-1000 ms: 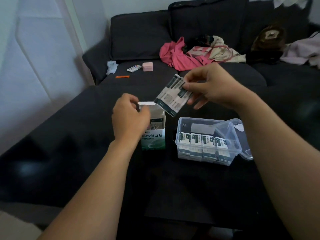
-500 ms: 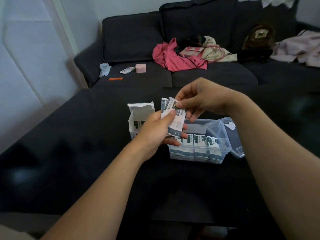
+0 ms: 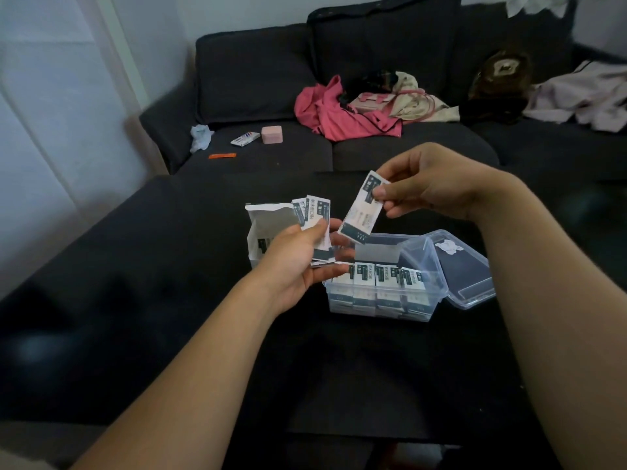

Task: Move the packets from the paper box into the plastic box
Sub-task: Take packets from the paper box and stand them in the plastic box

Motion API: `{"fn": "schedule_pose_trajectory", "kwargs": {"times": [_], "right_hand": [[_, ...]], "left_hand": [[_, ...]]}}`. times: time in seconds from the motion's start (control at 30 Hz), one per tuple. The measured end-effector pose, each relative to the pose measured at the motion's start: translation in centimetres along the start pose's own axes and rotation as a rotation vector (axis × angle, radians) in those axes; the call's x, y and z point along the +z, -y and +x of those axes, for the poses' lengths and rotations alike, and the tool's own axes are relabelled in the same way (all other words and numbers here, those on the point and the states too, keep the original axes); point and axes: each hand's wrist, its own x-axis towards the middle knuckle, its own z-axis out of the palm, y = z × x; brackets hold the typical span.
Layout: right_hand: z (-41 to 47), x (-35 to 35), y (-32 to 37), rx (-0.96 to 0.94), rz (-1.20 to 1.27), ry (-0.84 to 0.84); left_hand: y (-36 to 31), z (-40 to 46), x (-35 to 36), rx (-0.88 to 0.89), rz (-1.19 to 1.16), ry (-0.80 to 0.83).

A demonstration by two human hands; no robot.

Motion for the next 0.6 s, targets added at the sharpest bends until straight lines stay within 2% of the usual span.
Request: {"fn": "schedule_pose_trajectory", "kwargs": {"times": [0.13,0.23,0.4,0.53,0.6], "right_hand": [[0.4,1.2,0.1,-0.011,-0.036,0.108],[1.1,3.1,0.4,-0.066,-0.127,0.136],[1.8,5.9,2.0,-0.239,-0.346,0.066],[1.6,8.0,3.0,-0.196,-0.486,0.249],[1.9,8.7,3.1,-0.190,-0.615,0.269]], "left_hand": [[0.0,-0.1,0.1,-0.045,0.036,0.137],[0.0,-0.2,0.3,-0.011,0.116,0.188],[0.5,0.4,-0.2,0.057,0.232,0.070],[0.4,0.7,-0.2,0.097,0.219,0.004],[0.4,0.7,-0.2,0.086,0.227,-0.011]]}}
